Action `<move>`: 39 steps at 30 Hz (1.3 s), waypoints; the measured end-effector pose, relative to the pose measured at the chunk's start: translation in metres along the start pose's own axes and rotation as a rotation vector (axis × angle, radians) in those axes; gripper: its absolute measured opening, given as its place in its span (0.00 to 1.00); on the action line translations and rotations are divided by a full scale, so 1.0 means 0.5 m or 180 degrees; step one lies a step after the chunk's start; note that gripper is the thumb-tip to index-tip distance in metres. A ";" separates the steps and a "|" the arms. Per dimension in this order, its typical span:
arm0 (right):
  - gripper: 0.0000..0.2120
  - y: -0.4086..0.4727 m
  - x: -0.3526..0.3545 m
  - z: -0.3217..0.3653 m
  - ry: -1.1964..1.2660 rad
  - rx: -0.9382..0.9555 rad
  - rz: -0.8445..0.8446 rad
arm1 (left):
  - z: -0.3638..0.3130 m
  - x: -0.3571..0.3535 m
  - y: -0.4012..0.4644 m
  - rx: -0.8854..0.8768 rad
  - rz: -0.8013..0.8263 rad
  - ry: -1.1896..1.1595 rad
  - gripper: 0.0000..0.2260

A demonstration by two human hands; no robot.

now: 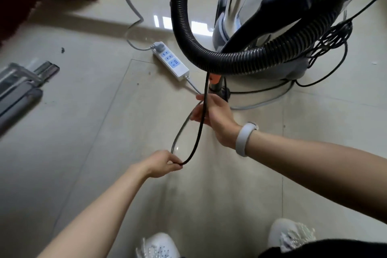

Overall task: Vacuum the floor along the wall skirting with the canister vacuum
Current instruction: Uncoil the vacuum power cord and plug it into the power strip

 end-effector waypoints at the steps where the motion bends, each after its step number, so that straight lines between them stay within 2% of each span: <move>1: 0.11 -0.007 -0.001 0.002 0.0152 -0.0018 -0.0110 | 0.018 0.001 0.002 0.0068 -0.0001 -0.0021 0.09; 4: 0.10 -0.034 -0.006 0.015 0.0092 0.0230 0.0065 | 0.054 0.013 0.010 0.0143 -0.0073 -0.0020 0.09; 7: 0.09 -0.044 -0.006 0.010 -0.0832 0.0700 0.0302 | 0.041 0.025 0.012 0.0127 -0.0037 0.0133 0.13; 8: 0.10 -0.044 -0.003 0.000 -0.1224 0.0799 0.0369 | 0.026 0.037 0.011 0.0068 -0.0151 -0.0048 0.14; 9: 0.11 -0.043 0.002 -0.014 -0.1606 0.0852 0.0509 | 0.008 0.055 0.008 0.0001 -0.0343 -0.0511 0.14; 11: 0.10 -0.048 0.012 -0.052 -0.2282 0.0757 0.0975 | -0.031 0.094 -0.012 -0.0056 -0.0676 -0.2238 0.13; 13: 0.09 -0.062 0.025 -0.096 -0.2948 0.0520 0.1482 | -0.071 0.117 -0.021 -0.0088 -0.0507 -0.3897 0.15; 15: 0.11 -0.080 0.033 -0.135 -0.3688 0.0391 0.1958 | -0.105 0.127 -0.022 -0.0086 -0.0365 -0.4470 0.13; 17: 0.12 -0.094 0.036 -0.160 -0.3947 0.0246 0.2354 | -0.124 0.123 -0.023 -0.0021 -0.0598 -0.4360 0.09; 19: 0.14 -0.097 0.039 -0.170 -0.3795 0.0005 0.2523 | -0.122 0.111 -0.019 -0.0116 -0.0899 -0.3731 0.10; 20: 0.15 -0.088 0.042 -0.167 -0.3577 -0.0157 0.2419 | -0.115 0.100 -0.018 -0.0203 -0.0870 -0.3322 0.10; 21: 0.16 -0.072 0.050 -0.159 -0.3127 -0.0372 0.2105 | -0.105 0.085 -0.017 -0.0263 -0.0718 -0.2924 0.10; 23: 0.16 -0.033 0.071 -0.137 -0.1809 -0.0823 0.1145 | -0.082 0.062 -0.022 -0.0288 -0.0373 -0.2250 0.11; 25: 0.12 0.005 0.079 -0.111 -0.0819 -0.0986 0.0495 | -0.067 0.050 -0.029 -0.0293 -0.0203 -0.1639 0.11; 27: 0.10 0.037 0.064 -0.093 -0.0254 -0.1010 0.0384 | -0.064 0.040 -0.034 -0.0315 -0.0006 -0.1236 0.10; 30: 0.06 0.060 0.028 -0.085 0.0476 -0.1112 0.0093 | -0.062 0.006 -0.043 -0.0275 0.0422 -0.1174 0.09; 31: 0.05 0.060 0.018 -0.085 0.0495 -0.1093 -0.0037 | -0.058 -0.007 -0.046 -0.0230 0.0550 -0.1103 0.09; 32: 0.06 0.060 0.012 -0.088 0.0217 -0.0996 -0.0070 | -0.052 -0.018 -0.047 -0.0177 0.0644 -0.0994 0.09; 33: 0.07 0.060 0.007 -0.092 -0.0382 -0.0793 0.0039 | -0.043 -0.025 -0.048 -0.0122 0.0681 -0.0875 0.09; 35: 0.09 0.054 -0.011 -0.108 -0.1648 -0.0274 0.0497 | -0.018 -0.024 -0.045 0.0032 0.0566 -0.0669 0.12; 37: 0.11 0.052 -0.020 -0.132 -0.2568 0.0111 0.0809 | 0.009 -0.001 -0.039 0.0191 0.0146 -0.0711 0.13; 39: 0.11 0.061 -0.020 -0.151 -0.3296 0.0264 0.0993 | 0.030 0.040 -0.034 0.0273 -0.0543 -0.0844 0.14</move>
Point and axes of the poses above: each hand's wrist, its own y-axis towards the middle knuckle, its own x-axis out of the back of the hand, z = x × y, the point moved 5 cm from there along y, towards the middle knuckle, and after that the axes turned 4 degrees about x, right-handed, at the moved point
